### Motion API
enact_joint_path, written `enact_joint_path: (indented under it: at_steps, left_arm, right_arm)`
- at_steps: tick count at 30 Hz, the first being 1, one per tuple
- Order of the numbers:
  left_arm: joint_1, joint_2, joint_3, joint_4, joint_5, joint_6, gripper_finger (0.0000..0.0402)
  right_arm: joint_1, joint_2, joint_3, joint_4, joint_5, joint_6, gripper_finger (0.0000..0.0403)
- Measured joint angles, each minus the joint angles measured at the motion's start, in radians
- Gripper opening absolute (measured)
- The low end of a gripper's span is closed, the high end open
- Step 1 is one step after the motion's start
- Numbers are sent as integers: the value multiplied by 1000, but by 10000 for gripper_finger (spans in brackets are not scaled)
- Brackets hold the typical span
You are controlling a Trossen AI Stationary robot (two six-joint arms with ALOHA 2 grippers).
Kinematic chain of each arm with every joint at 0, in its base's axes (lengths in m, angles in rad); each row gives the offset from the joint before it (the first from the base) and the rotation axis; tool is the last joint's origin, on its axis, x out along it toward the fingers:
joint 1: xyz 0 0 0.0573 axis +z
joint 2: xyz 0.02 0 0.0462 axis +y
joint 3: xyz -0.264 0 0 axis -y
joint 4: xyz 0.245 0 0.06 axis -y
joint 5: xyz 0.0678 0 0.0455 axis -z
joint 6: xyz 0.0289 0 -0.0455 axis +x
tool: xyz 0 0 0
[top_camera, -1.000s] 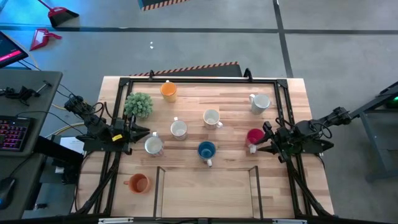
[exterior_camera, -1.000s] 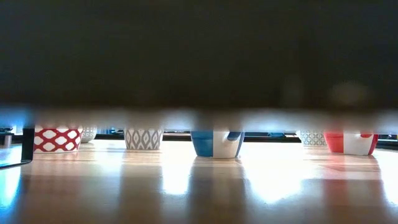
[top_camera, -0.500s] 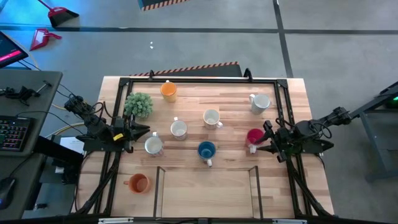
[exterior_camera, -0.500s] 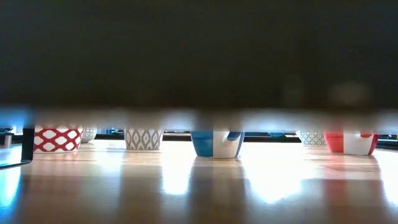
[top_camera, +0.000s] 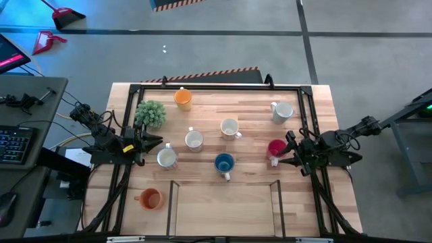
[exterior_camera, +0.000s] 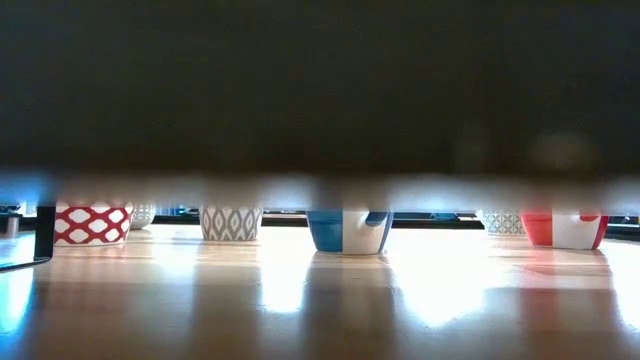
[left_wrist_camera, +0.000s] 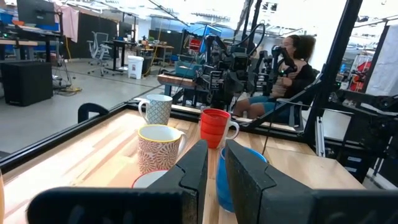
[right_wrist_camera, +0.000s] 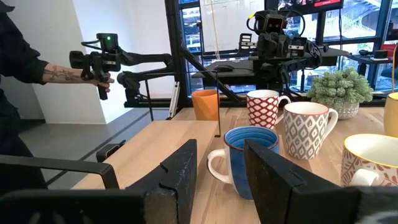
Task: Place coffee mugs
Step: Put the middle left gray pattern mug on the shelf
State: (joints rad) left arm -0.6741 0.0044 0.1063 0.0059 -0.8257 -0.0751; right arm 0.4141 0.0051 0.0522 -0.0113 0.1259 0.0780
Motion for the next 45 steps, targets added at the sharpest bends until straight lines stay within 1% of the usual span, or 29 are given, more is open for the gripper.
enact_joint_path:
  at_steps: [14, 21, 27, 31, 36, 39, 43, 45]
  left_arm:
    - [0, 0, 0, 0, 0, 17, 47]
    - [0, 0, 0, 0, 0, 17, 47]
    - [0, 0, 0, 0, -1, 18, 47]
    - [0, 0, 0, 3, -35, 9, 47]
    - [0, 0, 0, 66, -49, 9, 47]
    - [0, 0, 0, 135, -44, 5, 47]
    - [0, 0, 0, 212, -43, 17, 47]
    - [0, 0, 0, 212, -45, 57, 47]
  right_arm:
    - [0, 0, 0, 0, 1, -12, 122]
    - [0, 0, 0, 0, 2, 51, 122]
    - [0, 0, 0, -6, 4, 62, 122]
    - [0, 0, 0, -3, 15, 69, 122]
    - [0, 0, 0, 38, 15, 133, 122]
    - [0, 0, 0, 38, 20, 178, 122]
    - [0, 0, 0, 51, 86, 327, 122]
    - [0, 0, 0, 71, 133, 339, 122]
